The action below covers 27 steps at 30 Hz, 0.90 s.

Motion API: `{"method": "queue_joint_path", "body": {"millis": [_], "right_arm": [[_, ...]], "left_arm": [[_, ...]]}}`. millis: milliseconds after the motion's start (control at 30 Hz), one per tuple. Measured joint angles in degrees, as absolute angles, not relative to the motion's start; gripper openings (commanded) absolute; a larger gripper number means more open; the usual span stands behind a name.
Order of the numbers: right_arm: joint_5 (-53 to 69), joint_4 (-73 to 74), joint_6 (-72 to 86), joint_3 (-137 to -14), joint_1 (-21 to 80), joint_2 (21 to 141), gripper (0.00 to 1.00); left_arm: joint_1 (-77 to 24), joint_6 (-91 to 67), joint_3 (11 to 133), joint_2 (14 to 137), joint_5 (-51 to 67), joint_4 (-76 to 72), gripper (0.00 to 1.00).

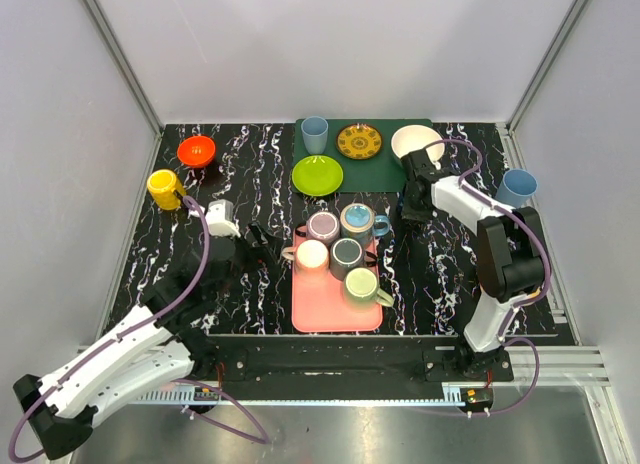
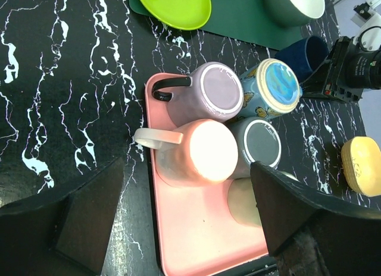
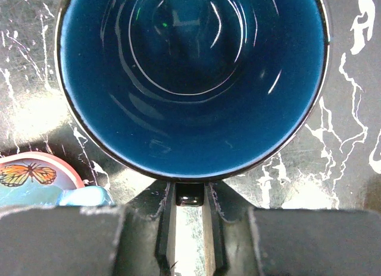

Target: Turn the mug right side up

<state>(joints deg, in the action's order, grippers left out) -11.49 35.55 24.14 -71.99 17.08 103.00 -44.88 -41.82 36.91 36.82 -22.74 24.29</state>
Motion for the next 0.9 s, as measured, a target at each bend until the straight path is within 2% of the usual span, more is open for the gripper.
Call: {"method": "queue_joint_path", "body": {"millis": [167, 233, 267, 367, 467, 600, 767, 900], "right_arm": [[-12.58, 34.00, 23.75, -71.53, 18.41, 103.09, 0.02], [-12.73, 33.82, 23.79, -71.53, 19.11, 103.11, 0.14], [-12.80, 33.80, 23.79, -71.53, 19.35, 103.11, 0.29], [-13.04, 33.82, 24.05, -71.50, 19.81, 103.09, 0.48], [-14.11, 34.06, 24.47, -71.46, 19.88, 102.39, 0.58], [-15.62, 35.18, 24.49, -71.46, 19.88, 98.37, 0.61], [-16.34, 37.39, 24.47, -71.02, 20.10, 90.06, 0.58], [-12.38, 32.67, 23.88, -61.47, 24.53, 74.08, 0.61]], "left_arm": [[-44.88, -41.89, 36.91, 38.15, -22.41, 24.18, 0.90], [-44.88, -41.87, 36.91, 38.37, -22.28, 24.12, 0.90], [-44.88, -41.89, 36.91, 38.37, -22.28, 24.14, 0.90], [-44.88, -41.87, 36.91, 38.35, -22.31, 24.12, 0.91], [-44.88, -41.87, 36.91, 38.35, -22.33, 24.14, 0.91], [-44.88, -41.87, 36.91, 38.37, -22.35, 24.27, 0.91], [-44.88, -41.78, 36.91, 38.63, -22.41, 24.40, 0.91], [-44.88, -41.34, 36.91, 38.70, -22.37, 24.34, 0.91]]}}
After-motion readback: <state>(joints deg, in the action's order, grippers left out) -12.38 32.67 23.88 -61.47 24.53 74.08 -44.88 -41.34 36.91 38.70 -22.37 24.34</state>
